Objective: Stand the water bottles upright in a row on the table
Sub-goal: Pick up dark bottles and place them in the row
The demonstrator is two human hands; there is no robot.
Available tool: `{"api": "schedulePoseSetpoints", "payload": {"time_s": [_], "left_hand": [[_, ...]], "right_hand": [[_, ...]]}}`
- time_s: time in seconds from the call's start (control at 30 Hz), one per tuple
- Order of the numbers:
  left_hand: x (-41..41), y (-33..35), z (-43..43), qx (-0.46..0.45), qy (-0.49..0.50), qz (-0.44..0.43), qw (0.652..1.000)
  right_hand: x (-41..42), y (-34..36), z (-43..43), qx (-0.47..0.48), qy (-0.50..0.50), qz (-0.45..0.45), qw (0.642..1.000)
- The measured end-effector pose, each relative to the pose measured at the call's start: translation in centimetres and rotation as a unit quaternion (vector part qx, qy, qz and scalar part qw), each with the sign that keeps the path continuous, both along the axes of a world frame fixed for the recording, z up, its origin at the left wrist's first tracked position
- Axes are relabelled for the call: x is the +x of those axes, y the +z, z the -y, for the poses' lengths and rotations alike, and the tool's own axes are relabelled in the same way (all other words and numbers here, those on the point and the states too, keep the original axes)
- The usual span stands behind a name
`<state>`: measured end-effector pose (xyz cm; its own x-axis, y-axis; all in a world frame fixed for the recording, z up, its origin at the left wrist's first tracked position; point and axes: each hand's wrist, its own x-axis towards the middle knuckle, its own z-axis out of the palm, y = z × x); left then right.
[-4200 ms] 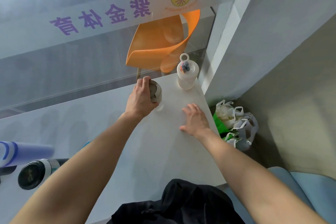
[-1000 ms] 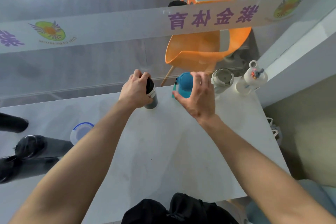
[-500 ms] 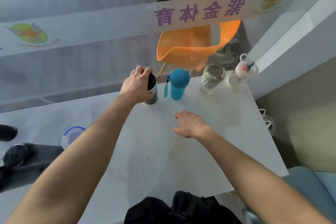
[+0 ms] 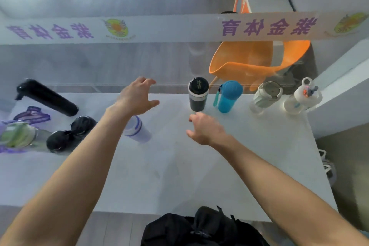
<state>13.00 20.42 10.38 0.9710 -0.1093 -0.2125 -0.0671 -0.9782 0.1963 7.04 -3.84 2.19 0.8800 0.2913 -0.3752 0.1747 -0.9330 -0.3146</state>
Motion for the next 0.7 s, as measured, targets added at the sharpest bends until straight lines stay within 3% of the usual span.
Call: {"api": "schedulePoseSetpoints", "payload": {"time_s": [0.17,0.33,0.6,0.7], "left_hand": [[-5.2,1.5,-9.0,0.012,0.1,-0.005,0.995],[-7.7,0.3,-16.2,0.014,0.131,-0.011,0.991],[-5.9,-3.6,-21.6,0.087,0.027,-0.109,0.99],[-5.0,-4.6,-21.5,0.095,-0.023,-0.108,0.989]], "right_hand": [[-0.2,1.4,-7.7,0.037,0.07,0.037,0.996],[-0.5,0.8,-14.9,0.095,0.06,0.066,0.991],[0.0,-1.1,-21.3,0.058,0.0,0.066,0.996],[-0.3,-1.4,-21.1,0.071,-0.033,0.074,0.994]]}}
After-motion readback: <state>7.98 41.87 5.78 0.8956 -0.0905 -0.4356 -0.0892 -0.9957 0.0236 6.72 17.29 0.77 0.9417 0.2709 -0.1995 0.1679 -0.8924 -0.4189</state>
